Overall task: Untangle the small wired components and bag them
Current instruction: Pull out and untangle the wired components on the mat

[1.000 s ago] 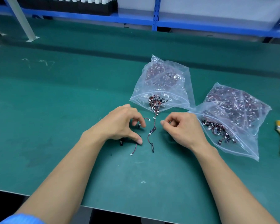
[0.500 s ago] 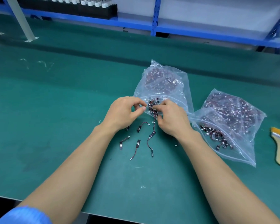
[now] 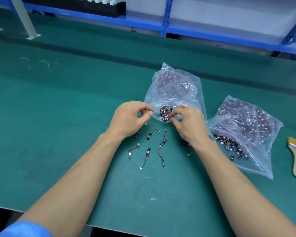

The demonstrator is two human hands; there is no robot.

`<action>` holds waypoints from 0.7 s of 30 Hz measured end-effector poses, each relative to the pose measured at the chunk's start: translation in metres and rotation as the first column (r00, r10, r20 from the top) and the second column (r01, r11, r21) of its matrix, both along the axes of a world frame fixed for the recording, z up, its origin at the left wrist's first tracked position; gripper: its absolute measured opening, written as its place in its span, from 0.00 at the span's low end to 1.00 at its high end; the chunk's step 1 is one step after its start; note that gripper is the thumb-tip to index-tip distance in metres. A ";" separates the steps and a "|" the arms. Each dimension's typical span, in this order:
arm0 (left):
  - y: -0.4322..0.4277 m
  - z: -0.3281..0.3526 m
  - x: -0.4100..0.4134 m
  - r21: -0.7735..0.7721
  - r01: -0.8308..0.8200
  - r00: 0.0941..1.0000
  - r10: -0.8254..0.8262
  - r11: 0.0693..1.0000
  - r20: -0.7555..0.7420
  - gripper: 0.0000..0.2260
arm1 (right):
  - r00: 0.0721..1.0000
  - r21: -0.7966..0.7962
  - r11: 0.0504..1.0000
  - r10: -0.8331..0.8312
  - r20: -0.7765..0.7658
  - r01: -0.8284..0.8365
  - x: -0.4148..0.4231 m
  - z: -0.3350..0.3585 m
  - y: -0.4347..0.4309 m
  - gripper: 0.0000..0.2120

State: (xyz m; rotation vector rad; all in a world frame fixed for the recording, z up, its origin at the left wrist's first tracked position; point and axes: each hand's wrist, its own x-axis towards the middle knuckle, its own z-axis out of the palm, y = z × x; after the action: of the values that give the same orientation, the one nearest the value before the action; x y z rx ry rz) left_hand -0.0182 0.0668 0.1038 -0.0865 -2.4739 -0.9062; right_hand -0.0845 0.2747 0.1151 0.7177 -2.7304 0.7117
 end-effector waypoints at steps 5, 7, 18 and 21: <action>0.000 -0.001 0.000 0.024 0.003 1.000 -0.003 1.000 0.002 0.04 | 0.998 -0.224 0.974 0.016 -0.064 -0.030 0.003 -0.001 0.002 0.04; 0.001 -0.001 0.000 0.032 0.003 1.000 -0.003 0.999 0.004 0.04 | 0.998 -0.288 0.957 0.018 -0.062 -0.035 0.005 -0.002 0.003 0.03; 0.016 0.005 -0.001 -0.061 0.059 0.996 -0.055 0.996 0.067 0.09 | 0.991 -0.278 0.958 -0.102 -0.091 0.073 0.005 -0.001 0.002 0.04; 0.015 0.005 0.000 -0.098 0.068 0.993 -0.058 0.993 0.103 0.08 | 0.988 -0.277 0.955 -0.133 -0.081 0.106 0.002 0.001 0.000 0.04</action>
State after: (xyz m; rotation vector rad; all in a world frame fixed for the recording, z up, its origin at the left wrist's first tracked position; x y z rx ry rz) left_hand -0.0186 0.0822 0.1084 -0.1582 -2.6234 -0.8293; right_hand -0.0823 0.2748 0.1156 0.5061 -2.4933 0.9709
